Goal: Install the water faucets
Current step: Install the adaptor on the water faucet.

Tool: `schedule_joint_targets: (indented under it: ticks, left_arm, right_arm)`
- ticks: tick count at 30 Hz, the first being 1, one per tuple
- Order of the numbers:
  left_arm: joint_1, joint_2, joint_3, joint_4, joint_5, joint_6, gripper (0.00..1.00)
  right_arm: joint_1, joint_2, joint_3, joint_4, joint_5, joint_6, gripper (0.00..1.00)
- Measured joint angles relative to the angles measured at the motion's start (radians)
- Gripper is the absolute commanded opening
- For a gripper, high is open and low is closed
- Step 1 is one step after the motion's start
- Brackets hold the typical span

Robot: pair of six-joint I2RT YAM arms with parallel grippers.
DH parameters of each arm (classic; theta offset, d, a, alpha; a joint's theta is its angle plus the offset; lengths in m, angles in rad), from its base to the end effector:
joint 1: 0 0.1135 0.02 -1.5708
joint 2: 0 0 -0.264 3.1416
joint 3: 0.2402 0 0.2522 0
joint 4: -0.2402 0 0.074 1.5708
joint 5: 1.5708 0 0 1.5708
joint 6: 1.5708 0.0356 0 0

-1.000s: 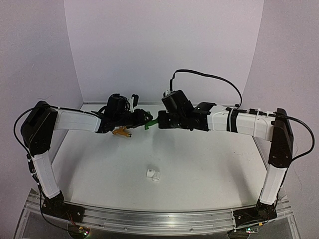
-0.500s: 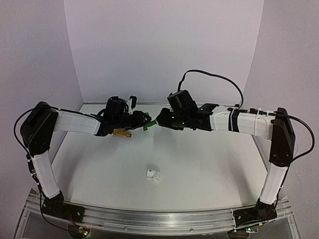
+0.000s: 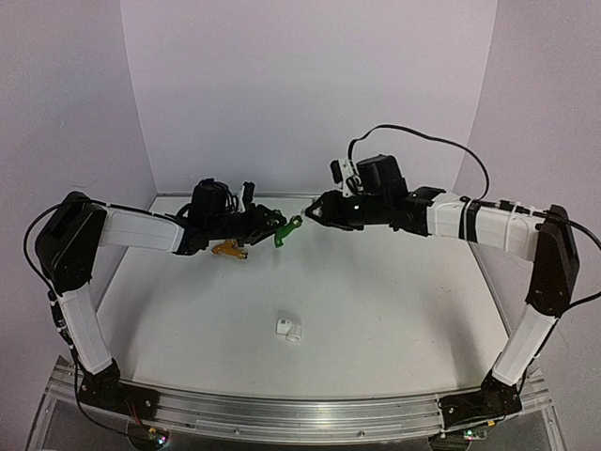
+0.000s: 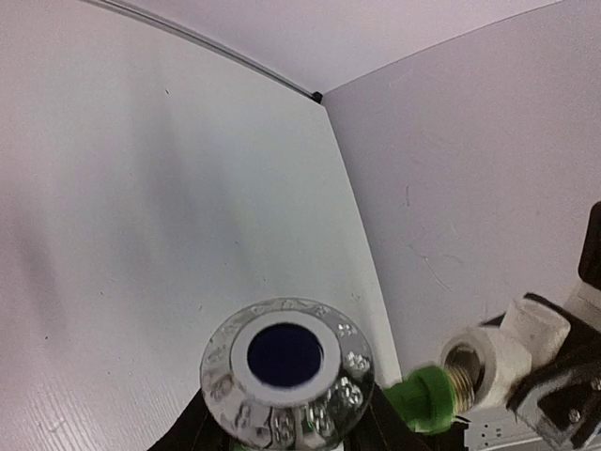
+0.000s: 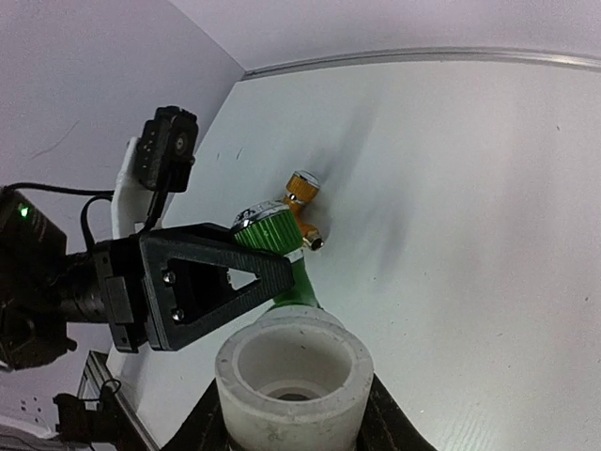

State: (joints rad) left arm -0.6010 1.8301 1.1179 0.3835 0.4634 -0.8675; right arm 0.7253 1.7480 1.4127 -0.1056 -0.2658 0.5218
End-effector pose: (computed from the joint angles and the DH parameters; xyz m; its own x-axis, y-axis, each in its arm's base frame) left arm 0.3312 -0.2464 0.2198 -0.8241 -0.2622 -0.5021 0.3497 0.4617 -0.8152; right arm 0.3048 0.2827 0.3032 -0.6845 0.0359 -0.7281 -0.5498 0.6304 0.5480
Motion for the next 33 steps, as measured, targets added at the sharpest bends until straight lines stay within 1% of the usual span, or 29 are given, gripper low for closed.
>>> schedule_joint_targets:
  ticks: [3,6,7,11,15,19,22,26,33]
  left_arm:
    - [0.019,-0.002,0.007,-0.032,0.080,-0.023,0.00]
    - [0.026,-0.002,0.021,-0.080,0.126,-0.023,0.00]
    - [0.026,-0.003,0.025,-0.097,0.136,-0.022,0.00]
    - [0.025,-0.014,0.029,-0.160,0.147,-0.013,0.00]
    - [0.024,-0.015,0.052,-0.205,0.166,0.000,0.00]
    - [0.024,-0.015,0.070,-0.218,0.179,0.011,0.00]
    - [0.022,-0.017,0.073,-0.226,0.183,0.029,0.00]
    - [0.021,-0.017,0.073,-0.237,0.178,0.049,0.00]
    - [0.018,-0.020,0.072,-0.253,0.180,0.066,0.00]
  right_arm:
    - [-0.071,-0.013,-0.001,-0.004,-0.125,-0.211,0.00]
    - [-0.118,-0.015,0.005,-0.038,-0.230,-0.434,0.00]
    - [-0.121,-0.015,0.009,-0.055,-0.257,-0.500,0.00]
    - [-0.099,0.016,0.142,-0.232,-0.359,-0.763,0.00]
    - [-0.075,0.028,0.231,-0.302,-0.415,-0.954,0.00]
    - [-0.068,0.058,0.281,-0.345,-0.466,-1.059,0.00]
    - [-0.068,0.095,0.299,-0.377,-0.479,-1.103,0.00]
    - [-0.068,0.146,0.313,-0.415,-0.478,-1.134,0.00]
    - [-0.068,0.153,0.331,-0.453,-0.451,-1.155,0.00]
